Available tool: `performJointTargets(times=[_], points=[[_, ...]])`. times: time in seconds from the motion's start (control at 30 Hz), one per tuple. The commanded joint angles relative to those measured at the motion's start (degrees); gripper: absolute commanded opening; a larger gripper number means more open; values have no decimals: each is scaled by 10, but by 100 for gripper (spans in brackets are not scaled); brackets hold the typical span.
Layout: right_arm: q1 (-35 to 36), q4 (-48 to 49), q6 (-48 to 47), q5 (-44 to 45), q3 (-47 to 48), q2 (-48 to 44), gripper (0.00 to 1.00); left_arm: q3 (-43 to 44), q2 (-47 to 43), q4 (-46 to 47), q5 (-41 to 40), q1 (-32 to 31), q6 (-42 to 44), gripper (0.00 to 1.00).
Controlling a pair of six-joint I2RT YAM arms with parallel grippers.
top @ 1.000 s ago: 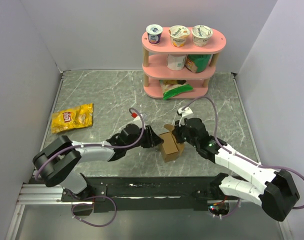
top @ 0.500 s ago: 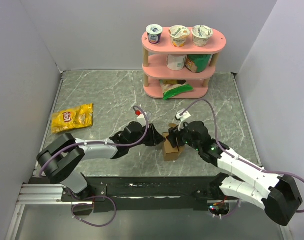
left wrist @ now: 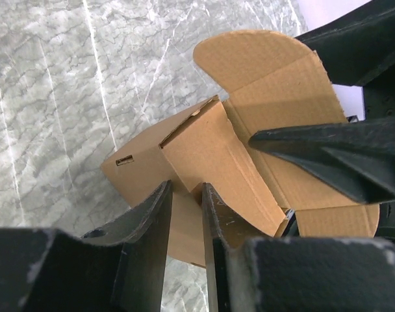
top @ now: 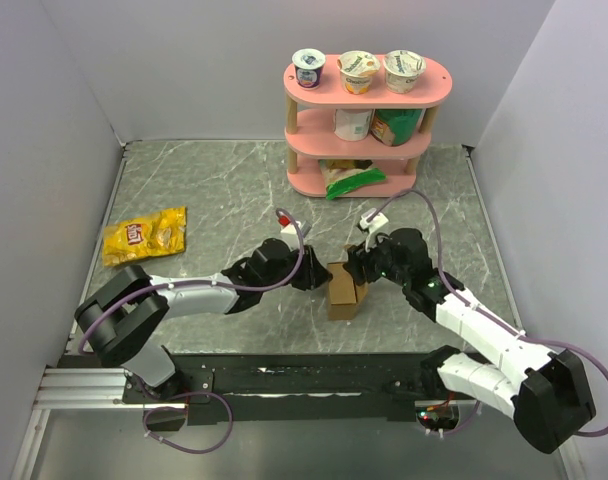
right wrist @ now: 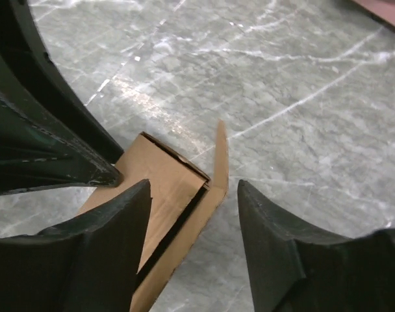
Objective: Fold the paper box
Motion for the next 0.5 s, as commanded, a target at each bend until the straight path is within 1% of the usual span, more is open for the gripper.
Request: performJointTargets(times=[0.0, 0.13, 0.17, 0.2, 0.23, 0.4, 0.47], points=[[-18, 12, -31, -52, 44, 8, 60, 13, 6, -42, -5, -2, 36, 29], [-27, 8, -41, -59, 53, 27, 50, 17, 3, -50, -4, -2, 49, 29], [-30, 10, -43, -60, 53, 30, 44, 19, 4, -52, -3, -2, 50, 29], [-31, 11, -46, -62, 56, 38, 42, 21, 6, -55, 2, -2, 53, 30], [-33, 10, -50, -66, 60, 43, 38, 24, 7, -56, 3, -2, 58, 29], [-34, -19, -63, -64, 87, 74, 36, 31, 14, -62, 5, -2, 60, 28], [-33, -18, -66, -69, 87, 71, 33, 31, 11, -63, 4, -2, 61, 29]])
